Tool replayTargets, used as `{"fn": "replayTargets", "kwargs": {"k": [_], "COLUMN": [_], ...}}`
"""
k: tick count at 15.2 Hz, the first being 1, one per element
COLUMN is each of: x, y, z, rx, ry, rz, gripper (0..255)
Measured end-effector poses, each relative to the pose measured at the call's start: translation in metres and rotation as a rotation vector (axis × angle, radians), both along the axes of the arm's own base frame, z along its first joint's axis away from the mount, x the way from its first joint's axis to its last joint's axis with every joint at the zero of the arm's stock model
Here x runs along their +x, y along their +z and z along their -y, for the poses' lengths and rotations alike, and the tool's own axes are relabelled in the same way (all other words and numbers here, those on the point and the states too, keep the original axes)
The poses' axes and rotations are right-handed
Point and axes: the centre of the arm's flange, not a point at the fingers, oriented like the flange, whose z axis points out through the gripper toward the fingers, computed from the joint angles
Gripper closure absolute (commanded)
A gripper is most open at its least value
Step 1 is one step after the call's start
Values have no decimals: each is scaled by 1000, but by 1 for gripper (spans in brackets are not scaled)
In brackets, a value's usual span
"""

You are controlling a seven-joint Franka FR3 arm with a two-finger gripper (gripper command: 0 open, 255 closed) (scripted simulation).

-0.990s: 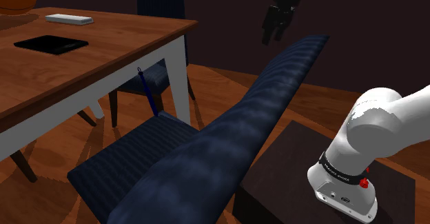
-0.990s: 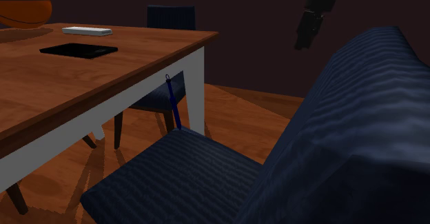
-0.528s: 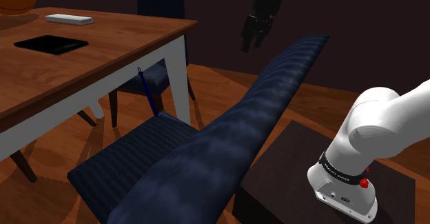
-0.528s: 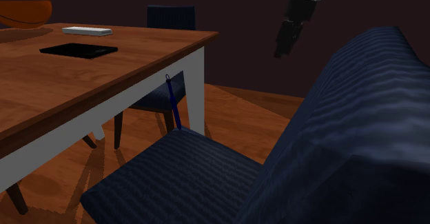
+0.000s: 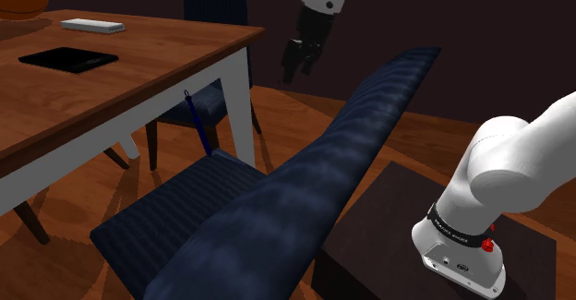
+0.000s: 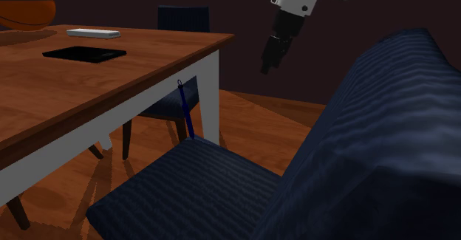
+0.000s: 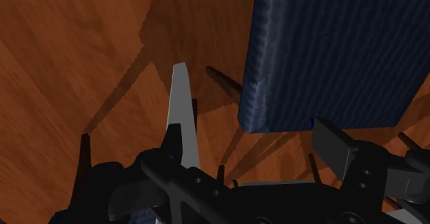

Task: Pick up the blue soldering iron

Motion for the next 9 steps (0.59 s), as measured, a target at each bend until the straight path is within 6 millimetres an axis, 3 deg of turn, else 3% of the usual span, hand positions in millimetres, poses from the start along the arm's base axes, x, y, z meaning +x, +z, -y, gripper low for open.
{"fn": "replayTargets", "kwargs": {"k": [9], "x": [52], "y": [-29], "z": [-96], "rx": [-13], "ry": [92], "rz": [102], "gripper": [0]}}
